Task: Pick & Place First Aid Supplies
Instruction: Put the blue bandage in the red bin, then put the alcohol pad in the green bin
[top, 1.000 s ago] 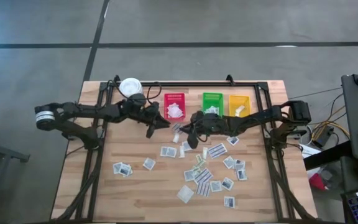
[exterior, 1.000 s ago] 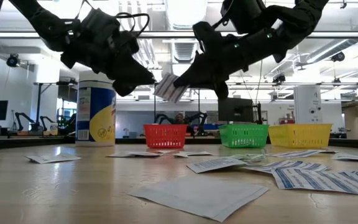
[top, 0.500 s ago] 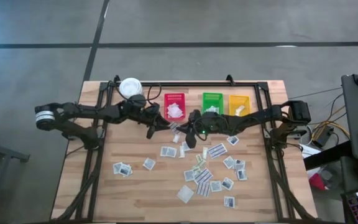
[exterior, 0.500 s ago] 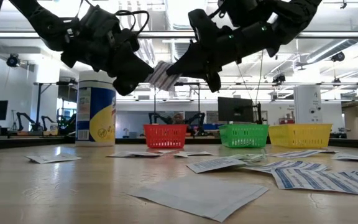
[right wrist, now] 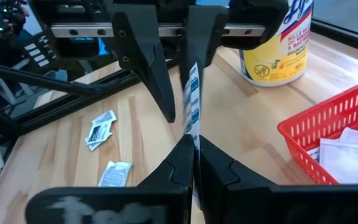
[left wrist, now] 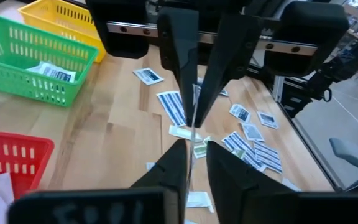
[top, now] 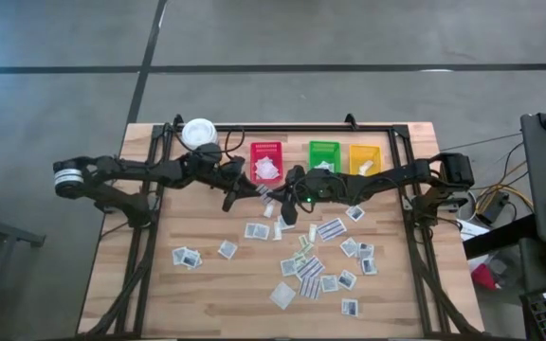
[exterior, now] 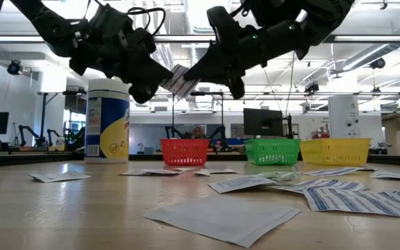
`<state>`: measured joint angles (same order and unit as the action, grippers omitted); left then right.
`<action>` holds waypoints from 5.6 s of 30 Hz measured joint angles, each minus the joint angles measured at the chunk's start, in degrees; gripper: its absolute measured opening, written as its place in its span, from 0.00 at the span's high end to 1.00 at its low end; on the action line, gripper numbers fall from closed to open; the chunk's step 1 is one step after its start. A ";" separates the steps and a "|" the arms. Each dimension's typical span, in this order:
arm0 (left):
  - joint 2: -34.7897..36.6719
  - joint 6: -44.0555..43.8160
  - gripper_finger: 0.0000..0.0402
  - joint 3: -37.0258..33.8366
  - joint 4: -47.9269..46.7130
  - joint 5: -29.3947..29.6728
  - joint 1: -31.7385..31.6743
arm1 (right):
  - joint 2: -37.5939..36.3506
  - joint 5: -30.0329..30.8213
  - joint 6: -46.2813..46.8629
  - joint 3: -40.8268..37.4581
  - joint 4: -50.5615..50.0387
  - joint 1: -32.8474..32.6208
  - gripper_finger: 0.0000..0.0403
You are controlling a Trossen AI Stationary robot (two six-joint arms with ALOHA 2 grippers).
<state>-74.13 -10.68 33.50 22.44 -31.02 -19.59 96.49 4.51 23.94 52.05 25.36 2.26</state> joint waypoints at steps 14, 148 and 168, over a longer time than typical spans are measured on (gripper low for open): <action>0.00 -0.10 1.00 0.00 0.02 -1.19 0.00 | 0.00 0.18 2.21 -0.04 0.09 0.00 0.93; -13.14 10.33 0.84 5.46 -2.45 28.57 24.04 | -6.29 4.51 19.24 -3.30 -20.90 -10.95 0.75; -30.74 9.17 0.84 7.09 12.13 35.18 21.03 | 2.94 4.60 30.45 -4.09 -21.50 -10.49 0.70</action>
<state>-104.87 -1.51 40.59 34.57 4.16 1.43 99.43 9.10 54.39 47.96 3.86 -8.23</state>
